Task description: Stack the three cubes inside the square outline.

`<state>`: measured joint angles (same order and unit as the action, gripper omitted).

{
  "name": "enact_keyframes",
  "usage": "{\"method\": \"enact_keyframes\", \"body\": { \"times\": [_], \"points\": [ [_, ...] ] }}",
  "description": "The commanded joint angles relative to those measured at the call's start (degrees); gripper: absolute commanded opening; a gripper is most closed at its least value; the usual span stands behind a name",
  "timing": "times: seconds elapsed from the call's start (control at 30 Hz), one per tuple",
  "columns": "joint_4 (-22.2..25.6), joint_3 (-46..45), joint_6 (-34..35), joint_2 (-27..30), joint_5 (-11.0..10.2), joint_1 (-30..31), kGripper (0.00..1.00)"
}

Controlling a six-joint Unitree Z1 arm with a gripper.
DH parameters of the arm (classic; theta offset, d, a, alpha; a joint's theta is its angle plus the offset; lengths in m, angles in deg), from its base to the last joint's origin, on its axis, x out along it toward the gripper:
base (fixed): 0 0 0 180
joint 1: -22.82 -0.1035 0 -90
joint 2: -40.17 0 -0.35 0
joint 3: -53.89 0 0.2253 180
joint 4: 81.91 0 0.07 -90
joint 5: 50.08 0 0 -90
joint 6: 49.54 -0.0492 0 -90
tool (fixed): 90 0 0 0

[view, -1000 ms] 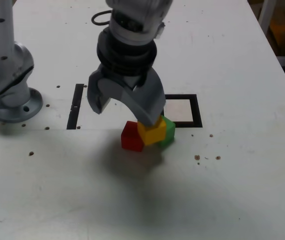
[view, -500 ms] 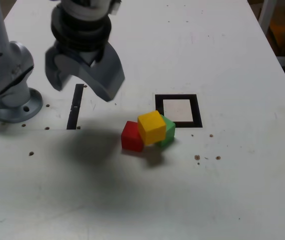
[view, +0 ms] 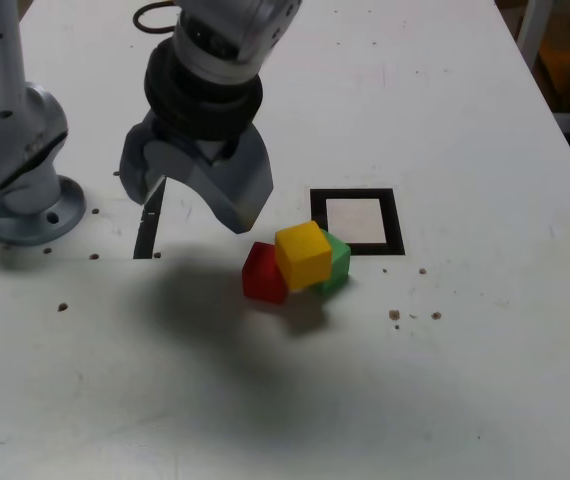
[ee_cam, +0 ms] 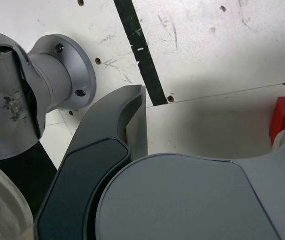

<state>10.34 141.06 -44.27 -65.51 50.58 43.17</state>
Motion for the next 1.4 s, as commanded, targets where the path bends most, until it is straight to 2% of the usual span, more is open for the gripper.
{"method": "enact_keyframes", "body": {
  "times": [0.0,0.33,0.5,0.73,0.87,0.97,1.13,1.37],
  "points": [
    [0.1,1.32,-0.42,-1.72,0.14,-0.04,0.99],
    [0.71,10.87,-1.64,-9.27,0.23,0.58,0.99],
    [1.53,13.9,-1.91,-10.58,0.13,1.14,0.99],
    [4.59,12.4,-0.51,-4.78,-0.38,2.09,0.99],
    [5.29,8.19,-0.32,-0.63,1.27,2.47,0.99],
    [5.48,6.97,-1.25,0.81,1.59,2.74,1.0],
    [5.03,6.55,-1.95,2.05,-1.16,5.46,1.0],
    [3.82,9.48,-2.09,0.53,-2.25,12.48,0.99]
  ]
}}
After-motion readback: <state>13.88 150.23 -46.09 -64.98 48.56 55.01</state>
